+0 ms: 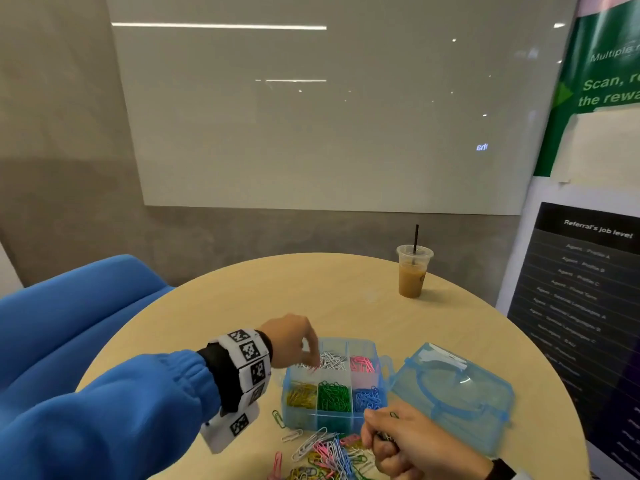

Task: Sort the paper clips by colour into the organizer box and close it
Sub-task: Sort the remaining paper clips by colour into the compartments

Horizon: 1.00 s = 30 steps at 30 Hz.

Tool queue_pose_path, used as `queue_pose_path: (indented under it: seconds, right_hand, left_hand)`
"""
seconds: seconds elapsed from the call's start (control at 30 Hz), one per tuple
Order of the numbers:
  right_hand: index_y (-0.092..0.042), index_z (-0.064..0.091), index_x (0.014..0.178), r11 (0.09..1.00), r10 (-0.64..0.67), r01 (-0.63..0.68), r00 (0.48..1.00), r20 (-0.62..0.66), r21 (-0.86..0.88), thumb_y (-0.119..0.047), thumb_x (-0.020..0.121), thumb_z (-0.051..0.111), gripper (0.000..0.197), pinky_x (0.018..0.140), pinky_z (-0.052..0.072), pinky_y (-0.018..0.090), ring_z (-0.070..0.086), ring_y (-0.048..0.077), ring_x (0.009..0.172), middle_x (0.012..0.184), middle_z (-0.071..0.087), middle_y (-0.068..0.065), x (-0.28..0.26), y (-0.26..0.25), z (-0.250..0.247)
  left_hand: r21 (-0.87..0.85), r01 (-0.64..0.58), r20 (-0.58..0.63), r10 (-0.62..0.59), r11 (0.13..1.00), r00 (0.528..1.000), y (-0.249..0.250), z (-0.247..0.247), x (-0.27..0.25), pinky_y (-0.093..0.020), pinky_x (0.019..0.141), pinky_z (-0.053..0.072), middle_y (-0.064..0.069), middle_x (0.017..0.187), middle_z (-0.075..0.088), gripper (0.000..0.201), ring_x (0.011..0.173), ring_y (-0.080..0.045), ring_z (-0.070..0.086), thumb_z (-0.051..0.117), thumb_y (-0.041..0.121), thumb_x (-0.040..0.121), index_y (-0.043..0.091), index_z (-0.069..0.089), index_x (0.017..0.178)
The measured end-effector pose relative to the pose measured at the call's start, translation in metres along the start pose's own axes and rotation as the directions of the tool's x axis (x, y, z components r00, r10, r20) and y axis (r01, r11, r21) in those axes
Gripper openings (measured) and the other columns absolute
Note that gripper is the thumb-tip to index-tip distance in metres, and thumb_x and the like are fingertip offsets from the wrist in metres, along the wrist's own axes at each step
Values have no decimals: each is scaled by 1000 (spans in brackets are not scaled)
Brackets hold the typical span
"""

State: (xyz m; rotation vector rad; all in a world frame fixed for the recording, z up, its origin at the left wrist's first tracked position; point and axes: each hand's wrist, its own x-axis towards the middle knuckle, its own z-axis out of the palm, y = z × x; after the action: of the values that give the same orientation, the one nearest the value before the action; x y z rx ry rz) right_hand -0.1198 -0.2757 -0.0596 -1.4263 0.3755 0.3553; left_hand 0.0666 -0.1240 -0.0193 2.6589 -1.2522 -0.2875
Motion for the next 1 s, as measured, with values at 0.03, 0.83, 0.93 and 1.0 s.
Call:
queue_pose_path:
  seconds: [0.03, 0.83, 0.93, 1.0]
  right_hand:
    - [-3, 50, 67, 1000, 5, -5, 1000, -2, 12, -20, 104, 39, 43, 33, 20, 13, 23, 7, 35, 50, 29, 2, -1, 0, 0]
    - [18, 49, 129, 523, -66, -107, 984, 165, 846, -21, 105, 35, 48, 82, 55, 57, 60, 50, 110, 122, 57, 37, -4, 11, 8]
    - [16, 54, 122, 535, -97, -40, 989, 108, 844, -19, 103, 38, 43, 90, 53, 50, 67, 39, 90, 110, 64, 28, -9, 10, 8]
    - [17, 62, 108, 538, -117, -28, 987, 108, 843, -18, 102, 37, 43, 100, 50, 41, 66, 32, 73, 102, 64, 26, -13, 9, 11]
  left_hand:
    - [-80, -6, -39, 3, 997, 999, 6, -5, 5, -36, 85, 55, 5, 107, 72, 12, 92, -14, 65, 72, 33, 86, 25, 78, 93]
    - [-224, -347, -275, 283, 911, 919, 74, 19, -50, -9, 71, 40, 13, 105, 63, 17, 89, 0, 57, 57, 33, 96, 28, 72, 101]
    - [-138, -329, -289, 280, 934, 916, 84, 21, -68, -17, 76, 42, 21, 99, 56, 14, 90, 1, 52, 62, 47, 90, 36, 69, 96]
    - [22, -255, -271, 251, 967, 929, 88, 24, -78, -22, 76, 36, 21, 96, 53, 25, 88, 2, 47, 59, 57, 86, 35, 66, 97]
